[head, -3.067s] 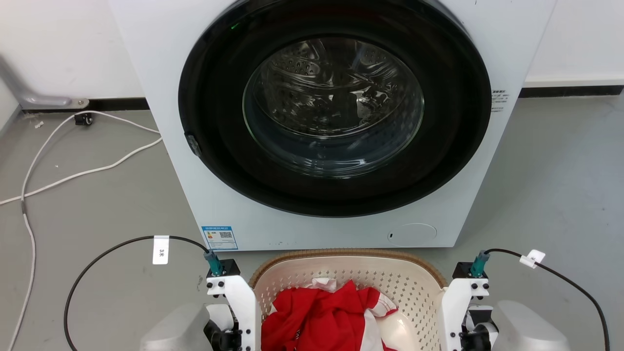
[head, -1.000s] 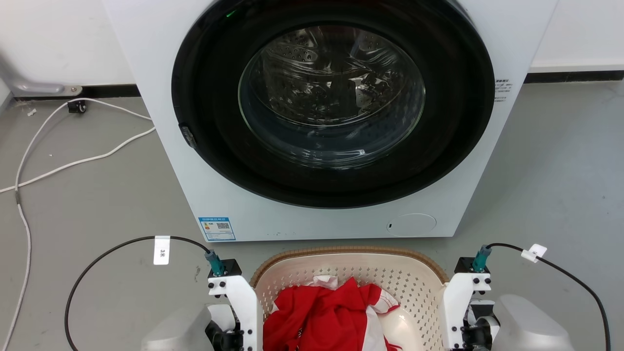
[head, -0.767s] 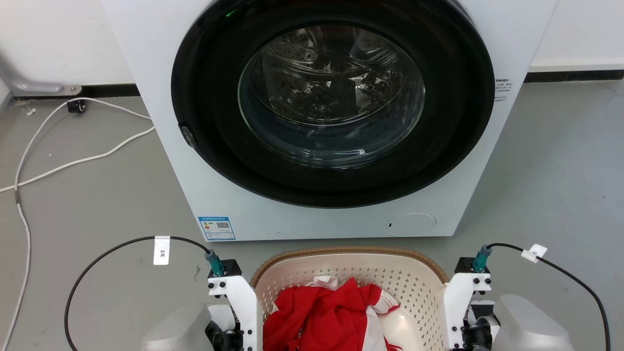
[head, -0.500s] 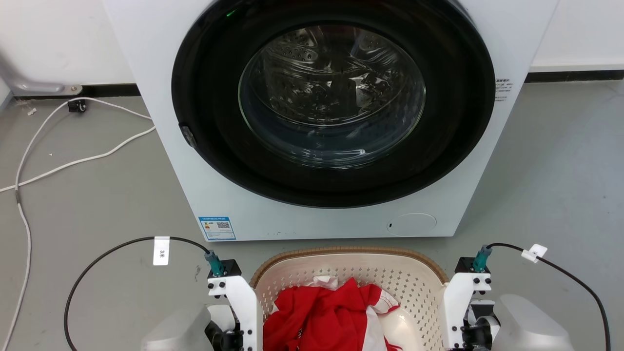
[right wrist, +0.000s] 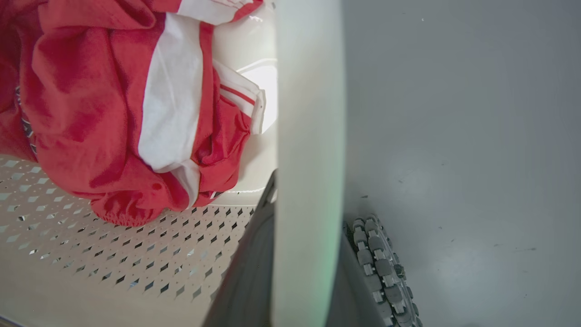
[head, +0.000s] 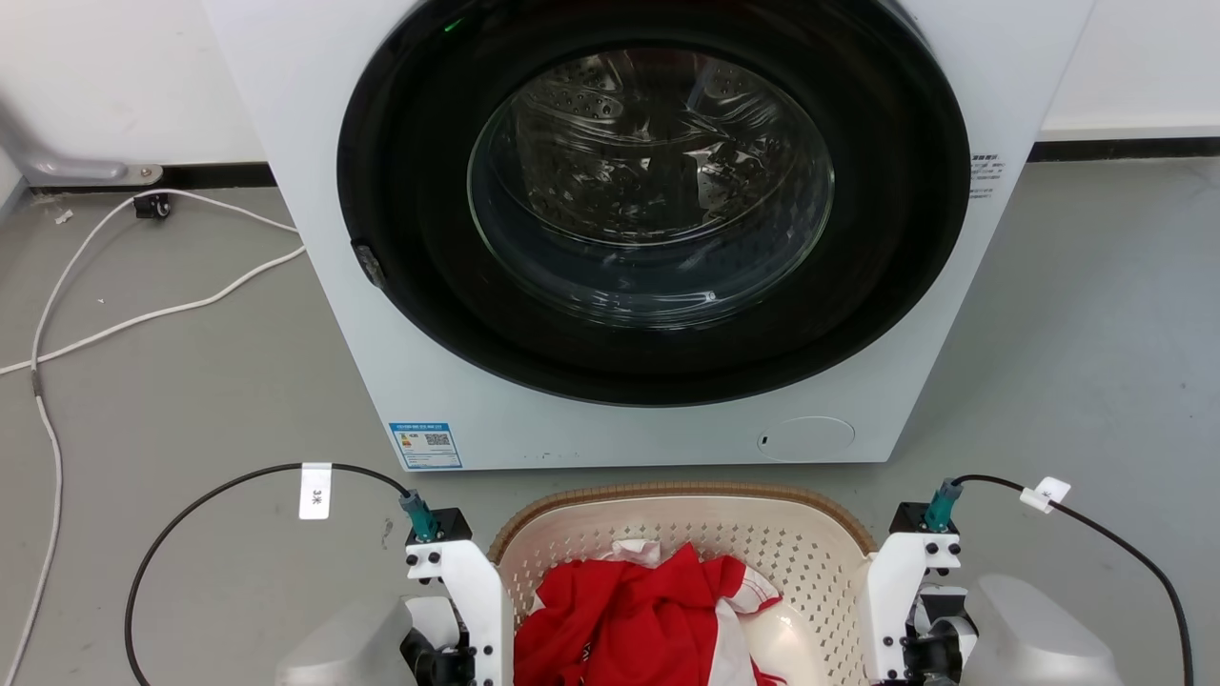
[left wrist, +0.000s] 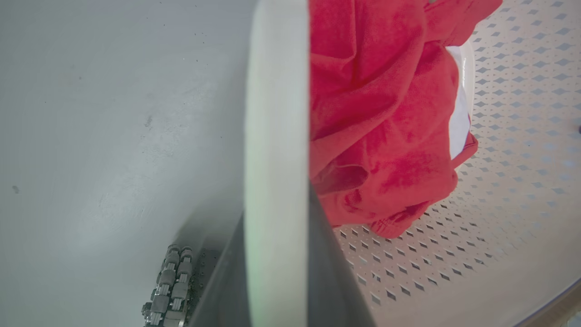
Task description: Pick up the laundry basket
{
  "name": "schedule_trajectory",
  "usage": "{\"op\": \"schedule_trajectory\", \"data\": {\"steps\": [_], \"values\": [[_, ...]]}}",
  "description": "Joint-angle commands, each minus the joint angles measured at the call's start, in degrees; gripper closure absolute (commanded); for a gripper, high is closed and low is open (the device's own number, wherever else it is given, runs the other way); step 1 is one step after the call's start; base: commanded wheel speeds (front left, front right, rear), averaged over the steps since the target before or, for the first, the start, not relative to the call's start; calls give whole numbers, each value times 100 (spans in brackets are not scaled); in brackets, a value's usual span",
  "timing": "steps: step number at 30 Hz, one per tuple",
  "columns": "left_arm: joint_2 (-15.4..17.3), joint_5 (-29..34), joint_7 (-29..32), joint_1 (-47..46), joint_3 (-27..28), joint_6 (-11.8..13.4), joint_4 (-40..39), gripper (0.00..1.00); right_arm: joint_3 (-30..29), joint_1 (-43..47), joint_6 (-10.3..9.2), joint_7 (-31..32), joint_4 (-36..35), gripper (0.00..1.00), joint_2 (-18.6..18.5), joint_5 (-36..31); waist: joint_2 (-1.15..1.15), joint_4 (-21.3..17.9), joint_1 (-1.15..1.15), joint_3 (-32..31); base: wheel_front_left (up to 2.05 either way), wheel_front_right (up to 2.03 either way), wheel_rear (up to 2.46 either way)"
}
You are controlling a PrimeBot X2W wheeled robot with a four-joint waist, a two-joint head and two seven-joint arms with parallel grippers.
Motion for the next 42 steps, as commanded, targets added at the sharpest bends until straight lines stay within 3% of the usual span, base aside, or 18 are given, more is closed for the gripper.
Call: {"op": "schedule_trajectory", "data": {"steps": [1, 42], "values": [[-126, -60, -25, -67, 5, -83, -131, 100, -12, -5, 21, 22, -29, 100, 154, -22, 0, -2, 0, 2, 0, 0, 0], [-107, -222, -81, -88, -151, -83, -173, 100, -262, 82, 22, 141, -29, 100, 173, -170, 0, 25, 0, -2, 0, 0, 0]]}}
